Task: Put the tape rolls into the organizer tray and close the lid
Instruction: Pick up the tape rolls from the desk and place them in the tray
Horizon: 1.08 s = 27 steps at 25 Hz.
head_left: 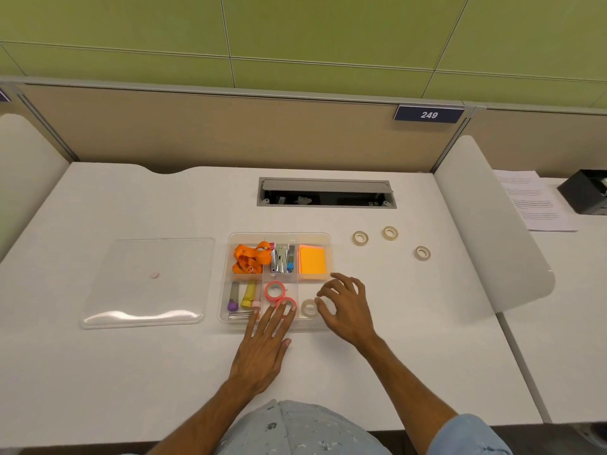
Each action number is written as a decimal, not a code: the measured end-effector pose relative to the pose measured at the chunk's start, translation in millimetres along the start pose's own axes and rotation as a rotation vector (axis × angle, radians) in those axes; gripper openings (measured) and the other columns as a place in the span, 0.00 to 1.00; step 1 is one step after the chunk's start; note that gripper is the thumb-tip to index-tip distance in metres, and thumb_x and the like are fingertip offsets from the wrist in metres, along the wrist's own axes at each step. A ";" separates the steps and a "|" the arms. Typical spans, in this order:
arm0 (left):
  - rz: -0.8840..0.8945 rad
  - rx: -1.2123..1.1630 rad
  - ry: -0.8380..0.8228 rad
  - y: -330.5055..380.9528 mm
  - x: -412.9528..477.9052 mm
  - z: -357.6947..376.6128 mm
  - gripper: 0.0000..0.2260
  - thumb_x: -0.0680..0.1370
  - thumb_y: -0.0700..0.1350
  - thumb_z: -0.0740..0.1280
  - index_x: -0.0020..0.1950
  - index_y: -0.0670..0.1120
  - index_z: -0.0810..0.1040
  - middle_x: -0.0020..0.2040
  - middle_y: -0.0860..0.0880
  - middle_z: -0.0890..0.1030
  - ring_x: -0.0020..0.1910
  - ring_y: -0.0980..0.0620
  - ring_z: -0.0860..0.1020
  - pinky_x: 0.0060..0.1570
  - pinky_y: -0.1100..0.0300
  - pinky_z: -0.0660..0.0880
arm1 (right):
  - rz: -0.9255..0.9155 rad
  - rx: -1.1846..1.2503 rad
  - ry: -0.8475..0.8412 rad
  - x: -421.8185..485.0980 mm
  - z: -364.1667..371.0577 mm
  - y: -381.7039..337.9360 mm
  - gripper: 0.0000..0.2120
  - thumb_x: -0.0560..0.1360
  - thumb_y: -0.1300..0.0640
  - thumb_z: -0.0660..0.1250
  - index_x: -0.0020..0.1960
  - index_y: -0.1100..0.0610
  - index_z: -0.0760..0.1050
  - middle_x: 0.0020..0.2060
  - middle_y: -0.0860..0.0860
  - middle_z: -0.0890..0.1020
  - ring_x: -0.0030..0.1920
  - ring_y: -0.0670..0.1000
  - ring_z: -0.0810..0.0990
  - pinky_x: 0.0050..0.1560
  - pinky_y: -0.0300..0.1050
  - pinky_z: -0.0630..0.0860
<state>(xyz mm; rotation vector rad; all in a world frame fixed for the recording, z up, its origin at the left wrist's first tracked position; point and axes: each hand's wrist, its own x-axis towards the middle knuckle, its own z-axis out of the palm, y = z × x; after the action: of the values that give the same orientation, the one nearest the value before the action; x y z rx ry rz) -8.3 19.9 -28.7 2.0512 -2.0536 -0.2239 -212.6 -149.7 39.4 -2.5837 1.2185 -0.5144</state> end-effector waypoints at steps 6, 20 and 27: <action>-0.015 -0.002 0.000 0.9 -1.7 -2.3 0.29 0.90 0.59 0.50 0.90 0.52 0.52 0.89 0.49 0.55 0.88 0.46 0.53 0.83 0.40 0.50 | 0.262 0.048 0.182 31.9 -12.9 36.9 0.08 0.81 0.56 0.66 0.55 0.47 0.82 0.57 0.44 0.82 0.66 0.49 0.75 0.66 0.54 0.64; -0.025 0.004 -0.003 2.8 -1.9 -7.6 0.29 0.89 0.58 0.53 0.89 0.53 0.53 0.89 0.51 0.55 0.88 0.48 0.53 0.83 0.41 0.49 | 0.487 -0.108 -0.422 115.8 -5.5 114.7 0.34 0.82 0.46 0.64 0.83 0.52 0.55 0.84 0.57 0.53 0.83 0.60 0.52 0.80 0.68 0.50; -0.033 0.012 -0.009 1.7 -2.2 -2.9 0.28 0.90 0.59 0.52 0.89 0.53 0.53 0.89 0.51 0.55 0.88 0.47 0.53 0.82 0.40 0.51 | 0.421 -0.175 -0.323 101.8 10.5 111.0 0.34 0.78 0.53 0.67 0.81 0.57 0.59 0.82 0.58 0.59 0.82 0.59 0.56 0.80 0.67 0.53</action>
<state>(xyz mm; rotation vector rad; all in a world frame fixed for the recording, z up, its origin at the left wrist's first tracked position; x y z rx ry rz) -9.2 22.3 -25.6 2.0963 -2.0321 -0.2273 -225.3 -297.6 11.7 -2.3129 1.6764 0.0946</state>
